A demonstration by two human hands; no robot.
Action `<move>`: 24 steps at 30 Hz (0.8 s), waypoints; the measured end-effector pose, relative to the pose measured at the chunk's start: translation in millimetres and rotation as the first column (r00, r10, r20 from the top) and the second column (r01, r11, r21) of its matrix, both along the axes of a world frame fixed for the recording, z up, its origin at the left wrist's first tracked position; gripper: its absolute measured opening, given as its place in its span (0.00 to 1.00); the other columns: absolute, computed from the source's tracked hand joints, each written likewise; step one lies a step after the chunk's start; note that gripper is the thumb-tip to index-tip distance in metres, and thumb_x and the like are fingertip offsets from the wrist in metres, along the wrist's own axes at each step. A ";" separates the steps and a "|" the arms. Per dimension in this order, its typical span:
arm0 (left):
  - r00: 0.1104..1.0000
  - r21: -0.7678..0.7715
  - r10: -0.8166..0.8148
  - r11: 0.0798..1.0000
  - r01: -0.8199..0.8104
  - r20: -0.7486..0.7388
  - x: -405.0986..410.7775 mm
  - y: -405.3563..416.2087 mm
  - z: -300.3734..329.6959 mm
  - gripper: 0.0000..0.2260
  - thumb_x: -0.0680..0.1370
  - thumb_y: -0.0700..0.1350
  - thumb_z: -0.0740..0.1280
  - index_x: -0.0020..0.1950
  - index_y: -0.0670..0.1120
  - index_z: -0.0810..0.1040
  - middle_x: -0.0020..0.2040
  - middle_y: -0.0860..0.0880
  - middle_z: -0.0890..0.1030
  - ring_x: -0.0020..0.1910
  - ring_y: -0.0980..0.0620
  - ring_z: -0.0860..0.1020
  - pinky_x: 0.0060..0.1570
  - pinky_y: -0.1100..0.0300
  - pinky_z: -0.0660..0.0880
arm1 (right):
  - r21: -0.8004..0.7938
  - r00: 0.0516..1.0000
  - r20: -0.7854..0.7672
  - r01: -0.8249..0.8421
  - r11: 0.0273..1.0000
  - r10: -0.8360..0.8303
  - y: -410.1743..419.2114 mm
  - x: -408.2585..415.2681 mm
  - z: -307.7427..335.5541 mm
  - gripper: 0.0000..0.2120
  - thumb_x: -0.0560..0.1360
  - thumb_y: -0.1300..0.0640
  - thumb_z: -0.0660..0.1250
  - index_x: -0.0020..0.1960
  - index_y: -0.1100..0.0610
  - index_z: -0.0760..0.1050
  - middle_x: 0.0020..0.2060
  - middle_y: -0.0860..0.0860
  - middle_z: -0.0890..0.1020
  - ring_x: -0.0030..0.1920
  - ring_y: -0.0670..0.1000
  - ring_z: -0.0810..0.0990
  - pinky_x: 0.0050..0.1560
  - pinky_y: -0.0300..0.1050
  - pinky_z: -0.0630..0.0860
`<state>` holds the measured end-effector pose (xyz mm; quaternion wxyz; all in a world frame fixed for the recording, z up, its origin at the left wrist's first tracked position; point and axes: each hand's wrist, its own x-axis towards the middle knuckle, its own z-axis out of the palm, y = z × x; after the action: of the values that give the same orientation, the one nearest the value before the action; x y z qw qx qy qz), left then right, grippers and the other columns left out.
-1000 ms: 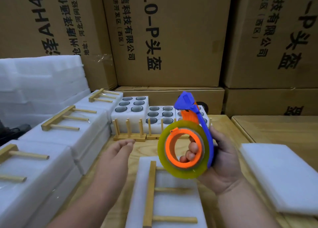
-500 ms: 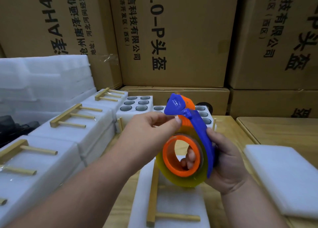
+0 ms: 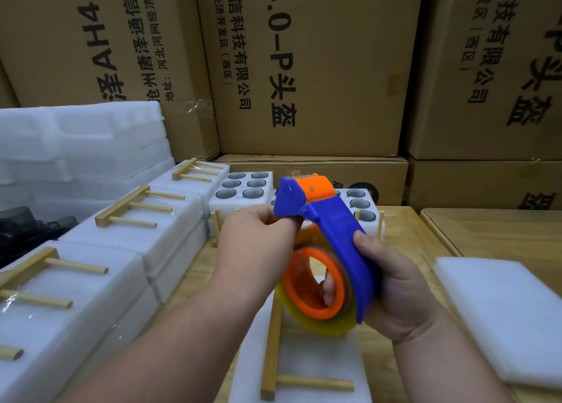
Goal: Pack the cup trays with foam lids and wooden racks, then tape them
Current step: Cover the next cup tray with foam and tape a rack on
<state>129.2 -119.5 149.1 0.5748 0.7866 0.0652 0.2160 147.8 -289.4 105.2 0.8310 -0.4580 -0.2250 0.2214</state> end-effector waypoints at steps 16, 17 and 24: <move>0.961 -0.379 -0.195 0.919 0.109 -0.196 4.3 14.4 -6.5 0.06 0.76 0.50 0.74 0.49 0.49 0.84 0.42 0.52 0.87 0.33 0.56 0.82 0.37 0.59 0.78 | -0.090 0.996 0.085 -0.024 0.996 0.031 -1.9 -2.4 1.1 0.26 0.66 0.39 0.79 0.49 0.61 0.86 0.38 0.61 0.86 0.35 0.57 0.86 0.40 0.48 0.84; 0.958 -0.371 -0.206 0.921 0.120 -0.201 4.3 16.4 -5.7 0.06 0.75 0.51 0.74 0.48 0.50 0.84 0.43 0.52 0.88 0.34 0.57 0.82 0.34 0.60 0.77 | -0.100 0.995 0.094 -0.027 0.995 0.037 -1.6 -2.5 1.7 0.25 0.66 0.39 0.79 0.50 0.60 0.86 0.38 0.62 0.86 0.36 0.57 0.86 0.40 0.48 0.84; 0.875 -0.337 -0.292 0.928 0.161 -0.386 1.2 33.0 7.0 0.09 0.70 0.50 0.71 0.29 0.56 0.84 0.36 0.54 0.84 0.28 0.61 0.77 0.28 0.65 0.65 | -0.186 0.984 0.155 -0.060 0.981 0.089 -4.0 -4.6 7.4 0.23 0.68 0.41 0.78 0.49 0.60 0.85 0.39 0.63 0.85 0.37 0.57 0.86 0.41 0.48 0.83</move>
<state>130.4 -86.5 156.0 0.6781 0.7224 0.1277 -0.0442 143.2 -293.4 112.6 0.7560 -0.5391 -0.2883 0.2337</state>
